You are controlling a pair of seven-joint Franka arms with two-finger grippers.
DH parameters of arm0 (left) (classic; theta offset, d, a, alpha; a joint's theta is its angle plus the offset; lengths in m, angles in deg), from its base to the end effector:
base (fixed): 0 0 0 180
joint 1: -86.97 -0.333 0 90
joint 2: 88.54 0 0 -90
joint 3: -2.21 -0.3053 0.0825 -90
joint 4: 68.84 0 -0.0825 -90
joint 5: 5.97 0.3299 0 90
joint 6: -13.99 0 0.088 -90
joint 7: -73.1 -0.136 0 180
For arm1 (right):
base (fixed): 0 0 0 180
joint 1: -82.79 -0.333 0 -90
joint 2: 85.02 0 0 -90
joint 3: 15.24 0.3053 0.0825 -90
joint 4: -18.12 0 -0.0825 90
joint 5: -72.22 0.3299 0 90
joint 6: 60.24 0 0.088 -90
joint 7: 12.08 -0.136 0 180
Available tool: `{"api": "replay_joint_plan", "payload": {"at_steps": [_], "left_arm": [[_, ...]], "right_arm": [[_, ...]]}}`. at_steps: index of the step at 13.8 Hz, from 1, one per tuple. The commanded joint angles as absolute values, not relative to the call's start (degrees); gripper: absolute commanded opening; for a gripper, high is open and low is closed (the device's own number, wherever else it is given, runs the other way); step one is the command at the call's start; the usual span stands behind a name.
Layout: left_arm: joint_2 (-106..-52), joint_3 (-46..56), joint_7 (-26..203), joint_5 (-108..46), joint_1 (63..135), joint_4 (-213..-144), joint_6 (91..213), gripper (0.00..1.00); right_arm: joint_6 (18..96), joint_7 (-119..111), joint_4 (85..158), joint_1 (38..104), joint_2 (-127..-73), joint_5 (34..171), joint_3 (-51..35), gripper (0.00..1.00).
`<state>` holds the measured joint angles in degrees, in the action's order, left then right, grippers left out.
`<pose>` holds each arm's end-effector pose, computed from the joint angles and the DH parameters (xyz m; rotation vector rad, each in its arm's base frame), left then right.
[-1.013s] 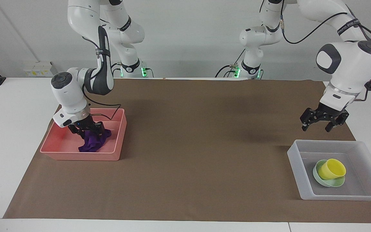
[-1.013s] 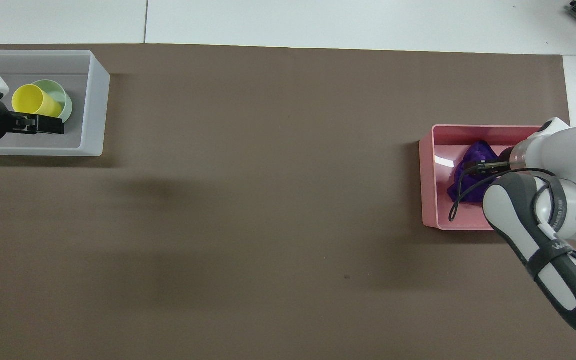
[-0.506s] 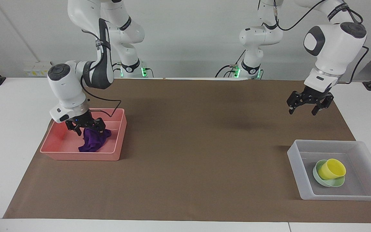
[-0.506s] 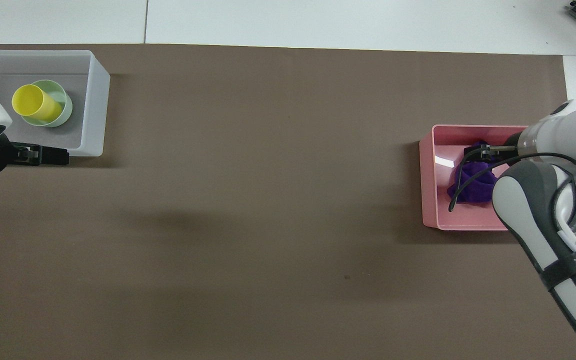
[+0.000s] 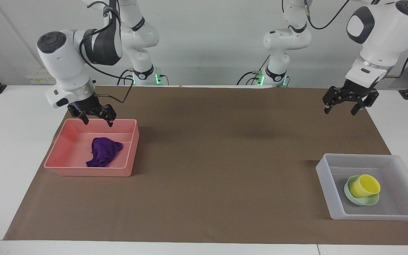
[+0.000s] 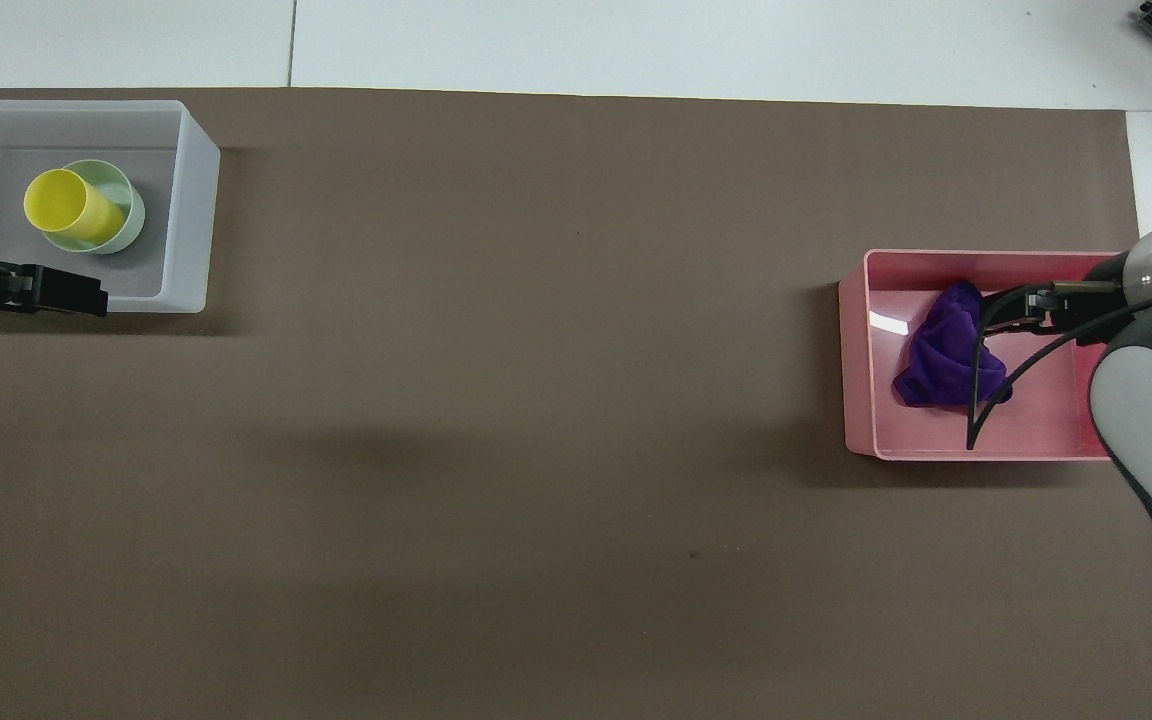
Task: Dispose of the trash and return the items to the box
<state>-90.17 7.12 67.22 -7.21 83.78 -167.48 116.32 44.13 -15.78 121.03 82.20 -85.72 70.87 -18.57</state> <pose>0.5112 -0.0183 0.5549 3.1162 -0.2014 0.1459 0.5154 -0.0271 0.5050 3.1136 -0.1663 0.0210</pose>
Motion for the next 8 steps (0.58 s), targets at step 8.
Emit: {"api": "replay_joint_plan", "payload": {"at_steps": [8], "left_arm": [[-89.8,6.5,73.1,-6.9,85.0,-167.1,114.5,1.0]], "right_arm": [[29.2,-16.0,110.1,82.8,-82.0,71.4,-18.1,1.0]]}}
